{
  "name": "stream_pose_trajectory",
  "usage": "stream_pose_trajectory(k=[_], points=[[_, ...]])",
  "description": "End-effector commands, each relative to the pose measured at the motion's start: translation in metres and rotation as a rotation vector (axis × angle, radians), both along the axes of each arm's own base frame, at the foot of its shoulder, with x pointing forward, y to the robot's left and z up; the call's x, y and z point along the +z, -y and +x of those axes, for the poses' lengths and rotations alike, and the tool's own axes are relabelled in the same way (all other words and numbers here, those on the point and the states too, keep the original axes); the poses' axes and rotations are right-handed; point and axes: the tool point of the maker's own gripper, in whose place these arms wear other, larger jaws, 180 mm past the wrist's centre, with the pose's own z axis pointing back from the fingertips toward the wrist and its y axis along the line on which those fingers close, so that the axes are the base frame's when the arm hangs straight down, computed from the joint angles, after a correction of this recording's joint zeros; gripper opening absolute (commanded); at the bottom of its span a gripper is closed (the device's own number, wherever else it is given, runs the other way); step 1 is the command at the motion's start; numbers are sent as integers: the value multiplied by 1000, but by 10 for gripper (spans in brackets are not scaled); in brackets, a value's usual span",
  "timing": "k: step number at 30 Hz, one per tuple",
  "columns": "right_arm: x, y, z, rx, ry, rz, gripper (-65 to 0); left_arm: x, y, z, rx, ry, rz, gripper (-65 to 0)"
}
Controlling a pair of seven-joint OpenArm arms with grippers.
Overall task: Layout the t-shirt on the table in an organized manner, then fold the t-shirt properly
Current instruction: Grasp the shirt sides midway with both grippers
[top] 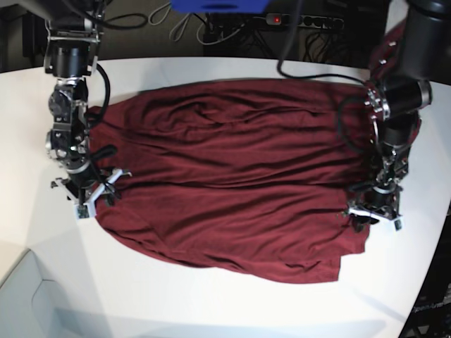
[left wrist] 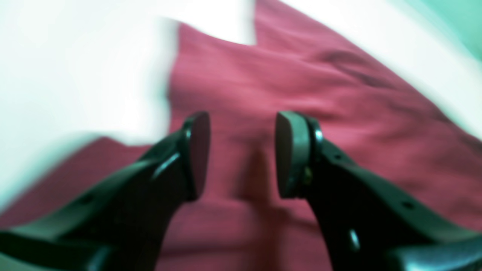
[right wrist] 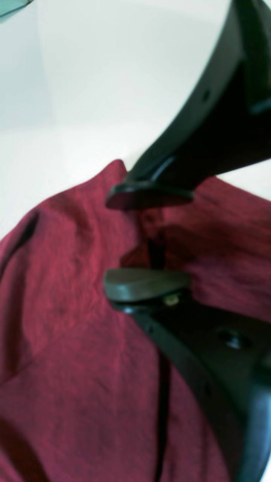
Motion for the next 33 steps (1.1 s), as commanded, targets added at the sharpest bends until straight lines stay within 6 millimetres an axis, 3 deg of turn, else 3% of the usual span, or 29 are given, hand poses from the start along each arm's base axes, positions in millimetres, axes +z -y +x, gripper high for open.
stream_pose_trajectory(k=[1,3,13,20,23,27,30,33], points=[[14,11,4,-8,47,-13,-392,28,-22,13,31,66,61,-371],[6,12,-3,-8,31,-14,-392,21,-33,5,37,40,127,-371],[-16,25,-30,-15,-35,-40,-392,24,-34,6,21,46,152,-372],[-12,40,-33,-18,-38,-74,-392,69,-28,30,-5,165,190,-374],[2,38,-26,-10,4,-82,-392,75,-16,37,-36,146,174,-374],[31,29,-22,16,83,-102,-392,67,19,41,-83,119,109,-374],[49,13,-24,41,137,-98,-392,58,47,42,-116,107,72,-374],[57,1,-29,51,163,-86,-392,38,60,35,-152,52,73,-374]])
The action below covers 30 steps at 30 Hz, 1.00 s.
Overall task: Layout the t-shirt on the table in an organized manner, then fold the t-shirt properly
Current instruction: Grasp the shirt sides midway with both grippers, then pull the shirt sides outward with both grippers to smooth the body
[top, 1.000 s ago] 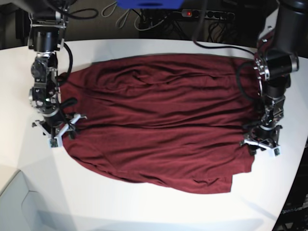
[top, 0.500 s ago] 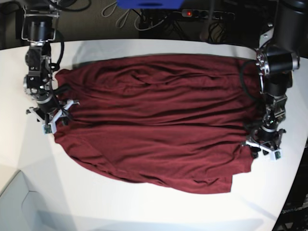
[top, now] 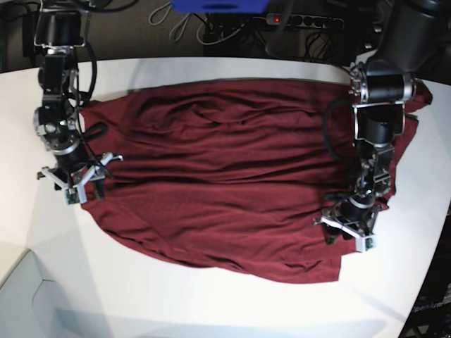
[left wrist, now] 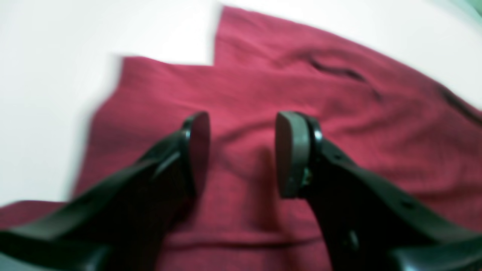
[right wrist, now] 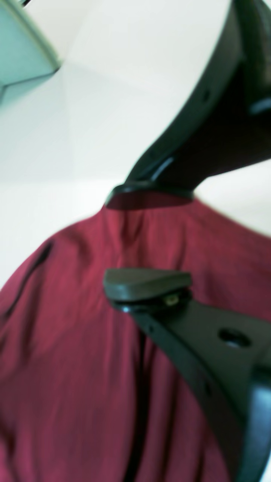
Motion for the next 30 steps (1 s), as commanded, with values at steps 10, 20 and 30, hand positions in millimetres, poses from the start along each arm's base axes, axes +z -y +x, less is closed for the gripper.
stream_pose_trajectory(k=[10,20,30], points=[[2,-8,-29,24,10,-5,-392,-23,-37,-19,9,-20,125,-373],[-23,10,-55,-8,-69,-20,-392,-4,-109,-30,100,21,209,-373],[-26,6,-48,-7,-68,-5,-392,38,-98,2,84,133,203,-373]])
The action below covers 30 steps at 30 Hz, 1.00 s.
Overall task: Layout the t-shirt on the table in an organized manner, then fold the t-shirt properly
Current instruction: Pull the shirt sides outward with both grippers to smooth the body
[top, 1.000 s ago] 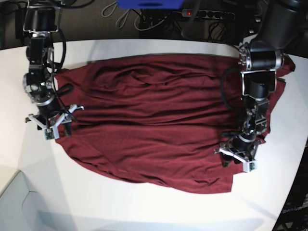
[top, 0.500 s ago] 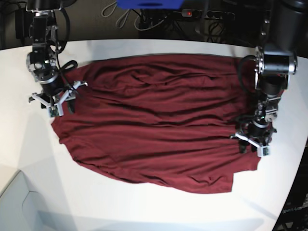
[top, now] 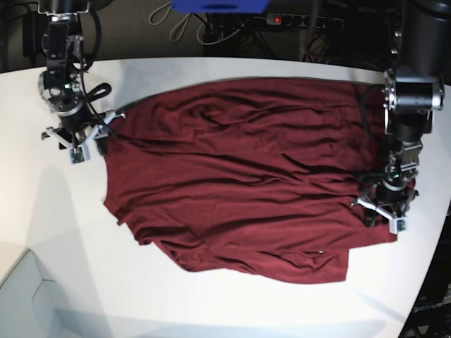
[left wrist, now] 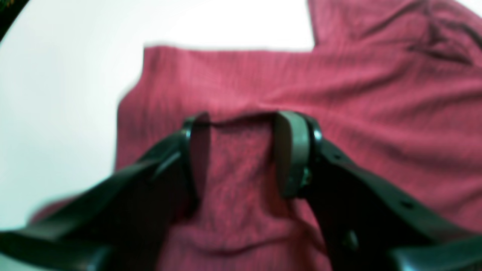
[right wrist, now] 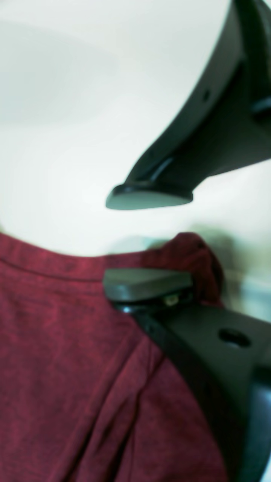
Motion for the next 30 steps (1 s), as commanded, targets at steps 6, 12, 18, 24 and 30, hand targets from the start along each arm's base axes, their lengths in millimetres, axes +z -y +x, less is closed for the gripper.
stream_pose_trajectory(k=[6,12,18,24,30], points=[[57,-25,60,54,188,25,-392,75,9,42,0,232,-47,-374],[70,-70,100,150,222,63,-392,67,7,28,35,219,-156,-374],[53,-118,133,243,162,94,-426,63,5,-4,10,203,-197,-374],[26,-120,163,211,63,124,-510,61,9,-39,-12,210,-262,-375],[0,-106,174,171,8,147,-610,59,12,-66,-31,209,-291,-375]])
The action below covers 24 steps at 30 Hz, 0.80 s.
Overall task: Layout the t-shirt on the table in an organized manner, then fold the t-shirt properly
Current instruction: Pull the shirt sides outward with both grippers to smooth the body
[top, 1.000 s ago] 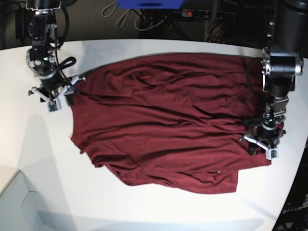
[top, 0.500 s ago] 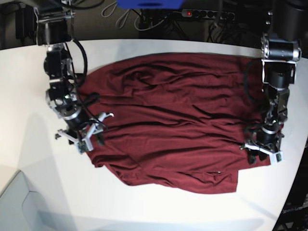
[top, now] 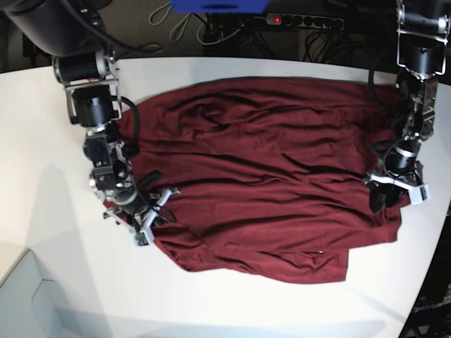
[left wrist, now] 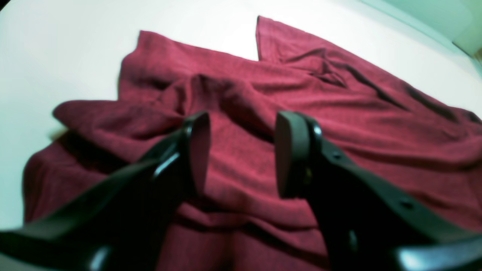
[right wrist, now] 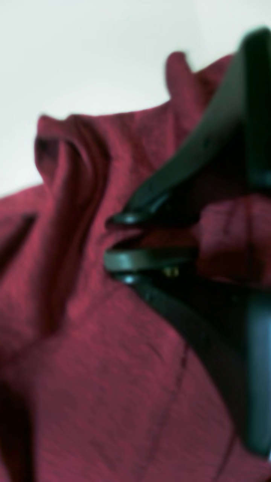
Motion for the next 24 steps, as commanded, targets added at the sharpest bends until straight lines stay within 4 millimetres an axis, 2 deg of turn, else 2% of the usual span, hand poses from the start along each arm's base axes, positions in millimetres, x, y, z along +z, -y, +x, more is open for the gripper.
stream_pose_trajectory(k=[1,4,8,10,14,16,21,24], points=[[14,6,14,-12,34,4,-641,25,-13,6,16,71,8,-375],[-3,28,11,-45,-1,-12,-650,20,-27,-12,68,67,-4,-375],[-14,53,11,-85,-10,-16,-650,6,-35,-33,114,42,-25,-375],[-14,65,14,-116,3,-22,-650,-3,-35,-42,114,17,-24,-375],[-5,103,23,-264,63,-107,-650,-16,-33,-54,111,-18,-25,-375],[6,107,30,-287,114,-118,-650,-22,-29,-57,115,-30,-37,-375],[31,102,44,-276,217,-104,-650,-44,-26,-65,111,-89,-5,-375],[43,96,47,-262,256,-98,-650,-59,-16,-70,100,-122,12,-375]])
